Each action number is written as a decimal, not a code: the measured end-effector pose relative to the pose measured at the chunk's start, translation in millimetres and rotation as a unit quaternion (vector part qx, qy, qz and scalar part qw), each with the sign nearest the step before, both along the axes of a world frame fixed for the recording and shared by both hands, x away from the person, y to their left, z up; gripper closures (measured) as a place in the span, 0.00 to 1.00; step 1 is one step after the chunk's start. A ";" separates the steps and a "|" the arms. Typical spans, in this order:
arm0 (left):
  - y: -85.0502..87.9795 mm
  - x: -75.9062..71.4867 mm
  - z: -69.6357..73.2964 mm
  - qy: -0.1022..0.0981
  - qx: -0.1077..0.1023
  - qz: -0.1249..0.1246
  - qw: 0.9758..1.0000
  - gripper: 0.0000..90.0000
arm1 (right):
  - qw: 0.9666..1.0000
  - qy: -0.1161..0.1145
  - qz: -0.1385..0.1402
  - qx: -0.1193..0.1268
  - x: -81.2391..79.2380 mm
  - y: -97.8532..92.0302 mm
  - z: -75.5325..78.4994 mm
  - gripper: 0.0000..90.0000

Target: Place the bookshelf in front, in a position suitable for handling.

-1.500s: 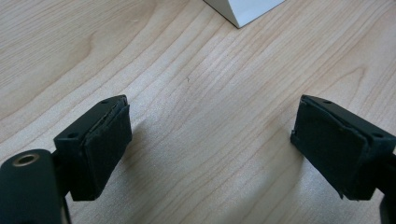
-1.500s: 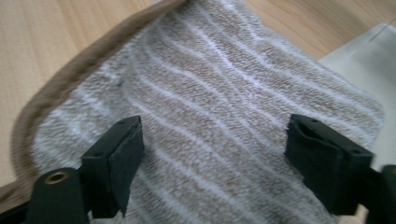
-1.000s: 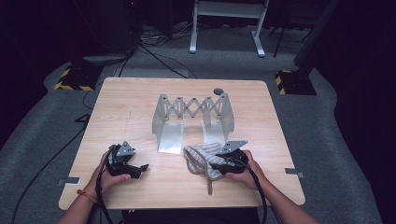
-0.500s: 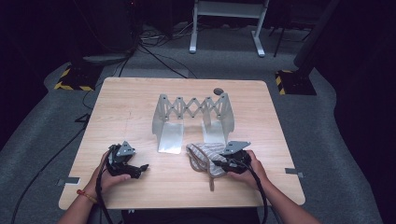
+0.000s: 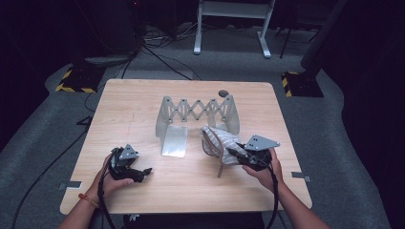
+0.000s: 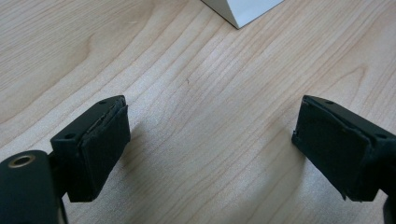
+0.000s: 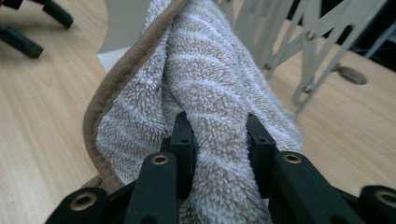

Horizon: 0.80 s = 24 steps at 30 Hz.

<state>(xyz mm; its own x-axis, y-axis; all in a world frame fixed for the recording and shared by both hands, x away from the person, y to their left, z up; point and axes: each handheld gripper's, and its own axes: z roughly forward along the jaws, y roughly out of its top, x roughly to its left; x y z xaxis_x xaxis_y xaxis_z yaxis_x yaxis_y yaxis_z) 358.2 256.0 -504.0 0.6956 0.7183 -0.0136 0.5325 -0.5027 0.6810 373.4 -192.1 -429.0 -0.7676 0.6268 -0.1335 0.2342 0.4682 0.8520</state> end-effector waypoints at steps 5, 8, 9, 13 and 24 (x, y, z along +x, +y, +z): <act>0.0 0.1 0.0 -0.001 0.000 -0.001 1.000 0.12 | 1.000 -0.012 -0.013 0.010 0.1 -2.6 4.4 0.79; 0.0 0.0 0.0 0.000 0.000 0.000 1.000 0.12 | 0.999 -0.024 -0.019 0.017 0.1 -4.1 8.7 0.79; 0.0 0.0 0.0 0.000 0.000 0.000 1.000 0.12 | 0.999 -0.026 -0.021 0.020 0.3 -4.8 10.5 0.79; 0.0 0.1 0.0 0.000 0.000 0.000 1.000 0.12 | 0.998 -0.043 -0.032 0.032 0.8 -8.4 19.5 0.79; -0.1 0.9 -0.2 0.000 -0.001 -0.004 1.000 0.12 | 0.991 -0.093 -0.076 0.050 6.9 -6.9 44.4 0.79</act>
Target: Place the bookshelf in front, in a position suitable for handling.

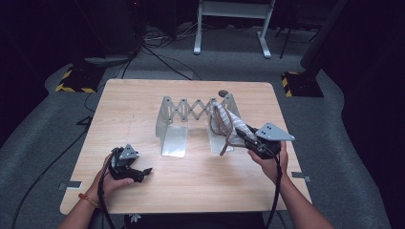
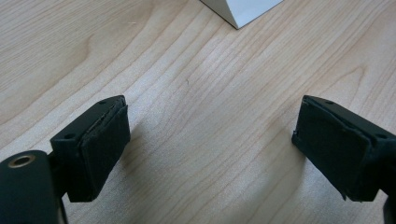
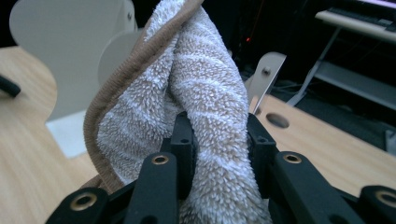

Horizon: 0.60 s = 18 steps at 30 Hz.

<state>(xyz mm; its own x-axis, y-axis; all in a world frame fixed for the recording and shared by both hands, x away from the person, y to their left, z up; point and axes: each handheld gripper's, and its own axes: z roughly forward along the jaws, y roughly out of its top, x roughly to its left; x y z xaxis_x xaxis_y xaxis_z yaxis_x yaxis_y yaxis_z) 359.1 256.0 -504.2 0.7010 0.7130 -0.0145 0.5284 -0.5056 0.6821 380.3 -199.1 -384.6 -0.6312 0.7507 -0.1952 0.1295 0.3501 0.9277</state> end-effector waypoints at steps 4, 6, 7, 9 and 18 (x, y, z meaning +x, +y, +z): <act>-0.5 0.4 -0.1 0.000 -0.001 0.001 1.000 0.12 | 0.999 -0.033 -0.017 0.003 -0.5 11.1 19.0 0.79; -0.5 0.7 -0.1 0.000 0.000 0.000 1.000 0.12 | 0.999 -0.047 -0.026 0.001 0.9 19.8 28.3 0.79; -0.5 0.7 -0.1 0.000 0.000 0.000 1.000 0.12 | 0.998 -0.052 -0.032 -0.002 2.5 24.9 31.9 0.78; -0.4 0.7 -0.1 0.000 0.000 -0.001 1.000 0.12 | 0.998 -0.054 -0.040 -0.015 8.3 35.4 35.8 0.78; -0.7 0.3 -0.2 0.000 -0.002 0.002 1.000 0.12 | 0.995 0.004 -0.074 -0.064 45.9 58.1 0.3 0.78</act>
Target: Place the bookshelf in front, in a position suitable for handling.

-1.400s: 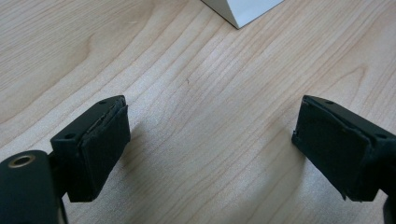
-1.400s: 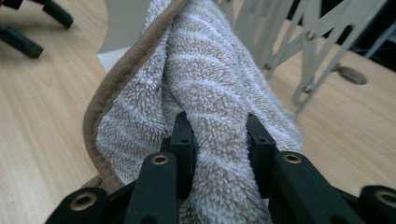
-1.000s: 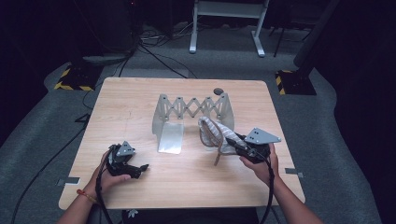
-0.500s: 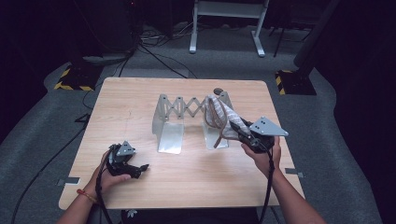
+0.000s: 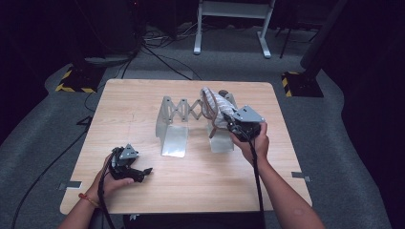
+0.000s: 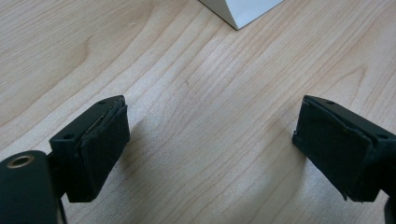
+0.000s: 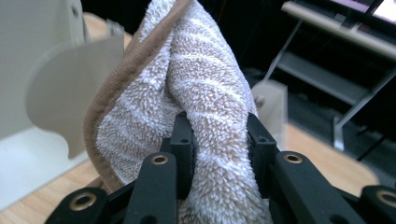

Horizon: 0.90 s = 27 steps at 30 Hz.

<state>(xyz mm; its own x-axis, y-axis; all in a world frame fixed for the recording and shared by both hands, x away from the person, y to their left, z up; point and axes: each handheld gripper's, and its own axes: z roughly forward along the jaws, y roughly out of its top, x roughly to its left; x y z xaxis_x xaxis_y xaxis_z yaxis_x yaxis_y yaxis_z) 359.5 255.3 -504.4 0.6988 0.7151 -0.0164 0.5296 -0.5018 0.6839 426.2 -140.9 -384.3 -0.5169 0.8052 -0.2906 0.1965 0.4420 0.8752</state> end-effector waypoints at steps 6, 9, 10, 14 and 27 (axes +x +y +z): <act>0.0 0.0 0.0 0.000 0.000 0.000 1.000 0.12 | 1.000 -0.004 -0.001 -0.011 1.3 1.9 -20.7 0.78; -0.1 0.2 0.0 0.000 0.001 -0.001 1.000 0.12 | 1.000 -0.006 -0.004 -0.027 -0.1 4.3 -29.4 0.79; 0.1 0.5 0.3 -0.002 0.004 -0.003 1.000 0.12 | 1.000 -0.005 -0.004 -0.022 0.1 3.2 -30.4 0.79; -0.4 0.4 0.0 0.001 0.001 -0.002 1.000 0.12 | 1.000 -0.001 -0.009 -0.010 -0.6 -2.0 -34.0 0.79; -1.0 0.2 0.0 0.001 0.001 0.000 1.000 0.12 | 1.000 0.021 -0.005 -0.009 -15.8 -14.3 -55.7 0.78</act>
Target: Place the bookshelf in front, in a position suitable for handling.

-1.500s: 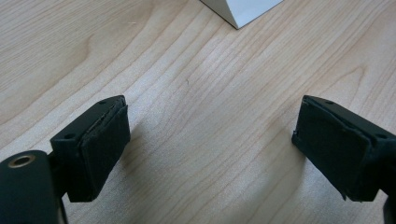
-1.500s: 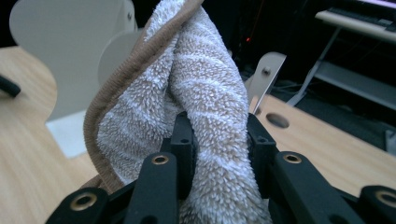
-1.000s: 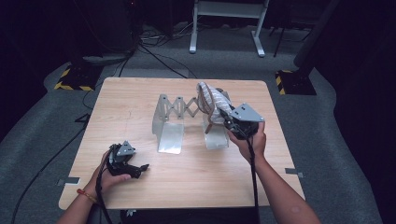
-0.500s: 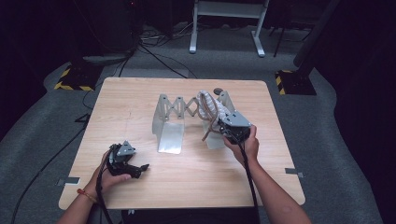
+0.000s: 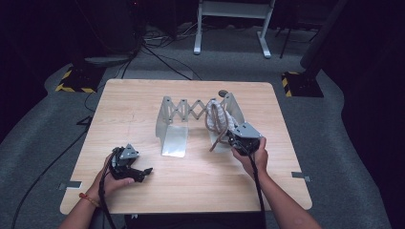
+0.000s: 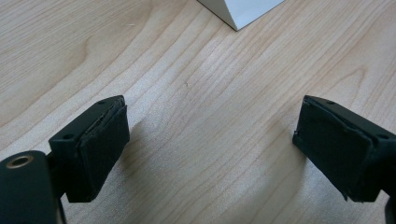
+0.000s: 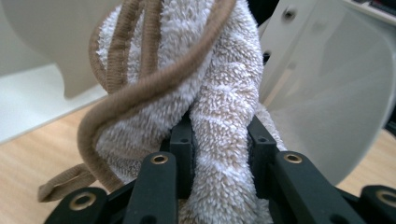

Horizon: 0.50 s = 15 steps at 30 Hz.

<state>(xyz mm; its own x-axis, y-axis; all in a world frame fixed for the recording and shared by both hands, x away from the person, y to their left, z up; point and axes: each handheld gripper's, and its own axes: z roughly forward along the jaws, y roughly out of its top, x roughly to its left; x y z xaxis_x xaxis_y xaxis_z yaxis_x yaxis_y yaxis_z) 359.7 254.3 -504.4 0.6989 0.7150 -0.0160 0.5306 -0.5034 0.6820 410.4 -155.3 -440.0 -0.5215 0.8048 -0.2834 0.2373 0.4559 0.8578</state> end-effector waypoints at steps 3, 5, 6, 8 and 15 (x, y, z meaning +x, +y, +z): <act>-0.2 -0.1 -0.1 0.000 -0.001 0.001 1.000 0.12 | 1.000 0.014 0.001 -0.001 0.5 -1.6 -9.6 0.78; -0.1 0.0 0.0 0.000 0.000 0.001 1.000 0.12 | 1.000 0.030 0.002 0.006 2.4 -1.6 -14.3 0.78; -0.1 -0.1 0.0 0.000 0.000 0.001 1.000 0.12 | 0.999 0.036 0.003 0.007 3.4 -1.3 -16.9 0.78; -0.2 -0.1 0.0 0.000 0.000 0.001 1.000 0.12 | 0.999 0.048 0.003 0.008 5.2 -0.3 -22.8 0.78; -0.2 -0.1 0.0 0.000 0.000 0.001 1.000 0.12 | 0.995 0.101 0.010 -0.003 10.9 5.6 -42.2 0.78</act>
